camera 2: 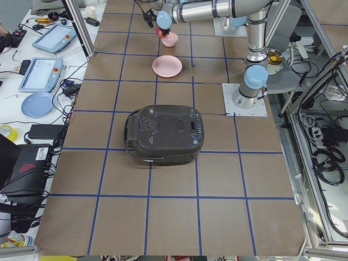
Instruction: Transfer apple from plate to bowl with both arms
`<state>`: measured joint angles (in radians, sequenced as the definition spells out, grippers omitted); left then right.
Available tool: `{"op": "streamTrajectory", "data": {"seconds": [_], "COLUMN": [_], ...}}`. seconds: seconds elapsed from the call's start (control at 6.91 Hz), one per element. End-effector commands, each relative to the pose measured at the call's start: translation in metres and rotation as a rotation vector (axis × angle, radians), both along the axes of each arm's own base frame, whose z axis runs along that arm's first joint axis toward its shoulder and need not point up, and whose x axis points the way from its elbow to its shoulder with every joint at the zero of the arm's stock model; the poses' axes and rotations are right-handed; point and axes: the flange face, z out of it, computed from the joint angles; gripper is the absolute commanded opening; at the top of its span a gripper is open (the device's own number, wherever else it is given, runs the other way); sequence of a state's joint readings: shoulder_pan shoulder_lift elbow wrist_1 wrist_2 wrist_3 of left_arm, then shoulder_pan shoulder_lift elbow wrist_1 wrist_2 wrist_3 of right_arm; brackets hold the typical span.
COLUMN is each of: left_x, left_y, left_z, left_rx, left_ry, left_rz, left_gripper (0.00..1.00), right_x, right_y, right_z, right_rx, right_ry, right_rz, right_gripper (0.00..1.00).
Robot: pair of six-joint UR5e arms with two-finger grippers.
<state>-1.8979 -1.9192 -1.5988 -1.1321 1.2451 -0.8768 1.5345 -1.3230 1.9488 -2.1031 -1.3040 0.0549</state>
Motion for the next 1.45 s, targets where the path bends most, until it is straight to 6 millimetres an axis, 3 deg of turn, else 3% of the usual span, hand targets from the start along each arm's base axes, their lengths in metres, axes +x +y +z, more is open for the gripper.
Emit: {"op": "streamTrajectory", "data": {"seconds": [0.0,0.14,0.29,0.43,0.58,1.01,1.16,1.3], "left_x": [-0.013,-0.037,-0.056,-0.065,-0.077,-0.086,-0.086,-0.085], "left_y": [0.006,0.019,0.029,0.031,0.035,0.036,0.034,0.032], "left_z": [-0.004,-0.013,-0.028,-0.045,-0.061,-0.093,-0.099,-0.098], "left_rx": [0.078,0.127,0.146,0.165,0.177,0.195,0.197,0.176], "left_ry": [0.073,0.093,0.074,0.064,0.053,0.038,0.032,0.014], "left_rz": [0.096,0.124,0.101,0.097,0.084,0.068,0.065,0.067], "left_gripper": [0.0,0.0,0.0,0.0,0.0,0.0,0.62,0.89], "right_x": [-0.056,-0.094,-0.112,-0.113,-0.112,-0.107,-0.105,-0.103], "right_y": [-0.034,-0.042,-0.045,-0.036,-0.038,-0.034,-0.023,-0.021], "right_z": [0.049,0.079,0.099,0.13,0.146,0.174,0.185,0.194], "right_rx": [-0.036,-0.048,-0.065,-0.052,-0.055,-0.11,-0.123,-0.139], "right_ry": [0.131,0.225,0.248,0.268,0.259,0.264,0.268,0.269], "right_rz": [-0.051,-0.084,-0.066,-0.064,-0.064,-0.079,-0.079,-0.08], "right_gripper": [1.0,1.0,1.0,1.0,1.0,1.0,1.0,1.0]}}
